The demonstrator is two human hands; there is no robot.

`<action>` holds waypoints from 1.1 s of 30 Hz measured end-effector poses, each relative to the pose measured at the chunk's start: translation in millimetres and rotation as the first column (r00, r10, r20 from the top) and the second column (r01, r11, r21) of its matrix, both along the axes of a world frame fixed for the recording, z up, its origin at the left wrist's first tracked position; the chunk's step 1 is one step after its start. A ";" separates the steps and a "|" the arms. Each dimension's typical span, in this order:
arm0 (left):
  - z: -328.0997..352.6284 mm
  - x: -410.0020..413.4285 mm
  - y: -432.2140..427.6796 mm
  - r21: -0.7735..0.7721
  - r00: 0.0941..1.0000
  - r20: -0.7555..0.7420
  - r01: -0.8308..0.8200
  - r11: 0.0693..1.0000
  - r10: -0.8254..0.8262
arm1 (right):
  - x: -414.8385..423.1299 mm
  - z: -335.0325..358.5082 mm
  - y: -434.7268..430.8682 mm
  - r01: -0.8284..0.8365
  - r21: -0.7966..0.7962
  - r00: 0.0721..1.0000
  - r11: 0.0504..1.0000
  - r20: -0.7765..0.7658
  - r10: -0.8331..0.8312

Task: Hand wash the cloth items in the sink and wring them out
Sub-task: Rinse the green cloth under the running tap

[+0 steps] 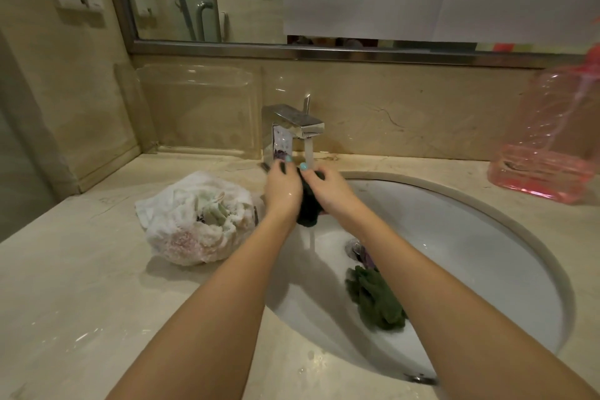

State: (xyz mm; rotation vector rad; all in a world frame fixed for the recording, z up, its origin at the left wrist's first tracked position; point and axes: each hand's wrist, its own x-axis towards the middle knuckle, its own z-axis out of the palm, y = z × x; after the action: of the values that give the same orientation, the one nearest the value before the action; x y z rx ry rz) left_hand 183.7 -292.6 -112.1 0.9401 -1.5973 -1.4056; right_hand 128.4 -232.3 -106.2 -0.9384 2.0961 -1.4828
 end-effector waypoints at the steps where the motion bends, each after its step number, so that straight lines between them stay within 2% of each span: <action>1: 0.5 -2.2 9.9 -0.020 1.000 0.014 0.028 0.999 -0.027 | -1.1 -1.3 -5.2 0.077 -0.021 0.997 0.997 0.027 -0.076; 3: 0.8 -5.2 30.9 -0.093 0.996 0.005 0.091 0.992 -0.091 | -6.8 -2.8 -8.7 0.224 -0.094 0.953 0.970 0.231 -0.197; 5: 3.9 -7.8 42.1 -0.145 0.992 -0.024 0.122 0.982 -0.126 | -13.8 -2.9 -8.8 0.287 -0.160 0.898 0.945 0.389 -0.207; 7: 7.2 -9.8 36.8 -0.128 0.993 -0.016 0.111 0.986 -0.114 | -10.5 -2.8 -5.5 0.285 -0.204 0.917 0.936 0.341 -0.205; 8: 6.7 -10.2 26.7 -0.086 0.996 -0.008 0.091 0.992 -0.092 | -4.3 -2.1 -5.7 0.262 -0.222 0.942 0.939 0.271 -0.199; 11: -0.2 0.3 -2.5 0.185 0.996 -0.065 0.066 0.980 -0.055 | 21.8 1.9 -10.0 0.100 -0.149 0.993 0.984 -0.051 -0.109; 13: -3.1 5.0 -5.5 0.194 0.994 -0.058 0.099 0.976 -0.090 | 24.7 3.7 -15.0 0.107 -0.105 0.991 0.989 -0.067 -0.115; 16: 3.8 4.2 23.9 0.093 0.977 -0.020 0.211 0.973 -0.210 | -0.4 1.0 -13.0 0.284 -0.083 0.945 0.955 0.194 -0.264; 18: 7.7 1.1 40.0 0.055 0.959 -0.003 0.282 0.958 -0.283 | -11.9 -2.0 -2.8 0.324 -0.079 0.902 0.943 0.326 -0.283; 20: 8.8 -1.9 36.9 0.088 0.963 0.005 0.269 0.959 -0.271 | -10.5 -1.9 2.5 0.299 -0.111 0.934 0.948 0.236 -0.267; 23: 5.7 1.2 14.5 0.195 0.990 -0.023 0.138 0.971 -0.136 | 7.9 1.3 -4.1 0.136 -0.184 0.989 0.974 -0.036 -0.145; 25: 4.8 5.4 10.7 0.239 0.991 -0.059 0.130 0.962 -0.119 | 10.7 0.1 -9.7 0.085 -0.173 0.988 0.981 -0.110 -0.105; 29: 17.8 5.3 25.0 0.146 0.953 -0.167 0.279 0.949 -0.254 | -18.8 -3.0 -4.9 0.249 -0.176 0.967 0.952 0.000 -0.253; 31: 20.7 5.5 26.3 0.096 0.959 -0.170 0.243 0.965 -0.224 | -26.3 -8.6 0.9 0.193 -0.075 0.972 0.978 0.152 -0.180; 33: 19.0 10.6 16.5 0.056 0.971 -0.170 0.179 0.982 -0.167 | -33.2 -14.1 11.7 0.010 0.001 0.916 1.000 0.402 -0.010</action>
State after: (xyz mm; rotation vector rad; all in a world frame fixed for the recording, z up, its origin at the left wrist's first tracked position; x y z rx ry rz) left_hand 194.3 -276.1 -93.1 0.7168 -1.5426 -1.6258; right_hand 95.3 -220.6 -120.2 -0.5604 1.8003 -1.5289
